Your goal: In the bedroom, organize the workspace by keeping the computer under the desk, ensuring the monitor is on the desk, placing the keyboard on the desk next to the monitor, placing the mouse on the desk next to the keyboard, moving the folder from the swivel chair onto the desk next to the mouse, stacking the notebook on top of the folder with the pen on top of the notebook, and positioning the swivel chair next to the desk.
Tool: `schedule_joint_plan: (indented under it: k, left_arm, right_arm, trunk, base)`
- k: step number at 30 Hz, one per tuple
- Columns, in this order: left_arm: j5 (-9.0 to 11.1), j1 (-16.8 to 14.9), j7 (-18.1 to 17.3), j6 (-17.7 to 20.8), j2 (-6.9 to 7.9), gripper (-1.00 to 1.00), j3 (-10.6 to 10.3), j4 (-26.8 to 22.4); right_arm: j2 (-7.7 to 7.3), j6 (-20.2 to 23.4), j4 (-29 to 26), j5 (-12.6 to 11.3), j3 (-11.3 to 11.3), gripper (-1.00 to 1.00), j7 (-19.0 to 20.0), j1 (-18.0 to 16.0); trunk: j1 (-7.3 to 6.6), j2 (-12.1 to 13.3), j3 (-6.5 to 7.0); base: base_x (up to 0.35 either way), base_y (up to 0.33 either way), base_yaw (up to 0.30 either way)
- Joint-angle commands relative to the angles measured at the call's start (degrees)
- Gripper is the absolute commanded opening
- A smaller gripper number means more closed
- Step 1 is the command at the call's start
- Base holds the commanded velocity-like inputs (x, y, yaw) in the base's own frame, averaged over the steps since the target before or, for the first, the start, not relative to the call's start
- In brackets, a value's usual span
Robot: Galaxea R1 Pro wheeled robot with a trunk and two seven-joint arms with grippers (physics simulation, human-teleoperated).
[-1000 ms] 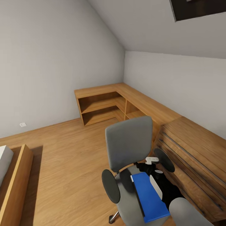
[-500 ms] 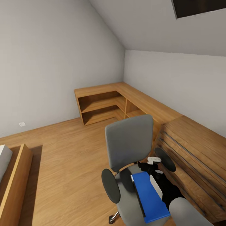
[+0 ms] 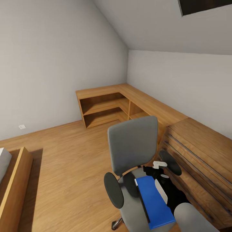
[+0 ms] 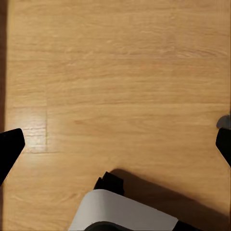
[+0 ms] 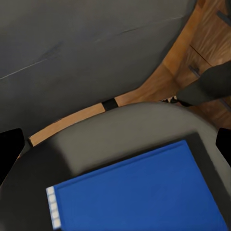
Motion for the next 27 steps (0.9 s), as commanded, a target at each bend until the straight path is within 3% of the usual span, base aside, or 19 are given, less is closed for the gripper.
schedule_joint_plan:
  k: [1, 6, 7, 12, 16, 21, 27]
  left_arm:
    - [0.79, -0.02, -0.10, 0.21, 0.21, 1.00, -0.20, -0.93]
    - [1.25, -0.02, -0.12, 6.38, 0.69, 1.00, -0.18, -6.93]
    - [1.35, -0.02, -0.12, 10.88, 0.75, 1.00, -0.16, -10.28]
    - [1.53, -0.02, -0.13, 24.04, 0.79, 1.00, -0.03, -19.89]
    - [1.96, -0.02, -0.06, 31.73, 0.45, 1.00, 0.01, -27.07]
    - [3.49, -0.02, 0.06, 35.79, -0.40, 1.00, 0.08, -34.75]
    - [5.99, -0.02, 0.16, 37.26, -0.81, 1.00, 0.24, -37.79]
  right_arm:
    - [-0.03, 0.27, -0.11, -0.56, 0.28, 1.00, -0.49, -0.02]
    - [0.00, 0.28, -0.11, -0.56, 0.24, 1.00, -0.49, -0.03]
    - [0.00, 0.31, -0.11, -0.56, 0.24, 1.00, -0.49, -0.03]
    - [-0.01, 0.37, -0.11, -0.56, 0.25, 1.00, -0.57, -0.04]
    - [0.00, 0.41, -0.15, -0.57, 0.25, 1.00, -1.10, -0.02]
    - [0.11, 0.48, -0.18, -0.53, 0.32, 1.00, -1.63, -0.03]
    - [0.13, 0.52, -0.19, -0.53, 0.34, 1.00, -1.91, -0.03]
  trunk:
    - [0.23, -0.45, -0.24]
    - [1.33, -2.46, -1.14]
    - [1.55, -2.86, -1.32]
    - [2.64, -4.86, -2.21]
    - [3.52, -6.47, -2.93]
    - [4.62, -8.47, -3.83]
    - [5.94, -10.88, -4.91]
  base:
    - [0.000, 0.000, 0.000]
    - [0.000, 0.000, 0.000]
    - [0.000, 0.000, 0.000]
    - [0.000, 0.000, 0.000]
    - [0.000, 0.000, 0.000]
    - [0.000, 0.000, 0.000]
    - [0.000, 0.000, 0.000]
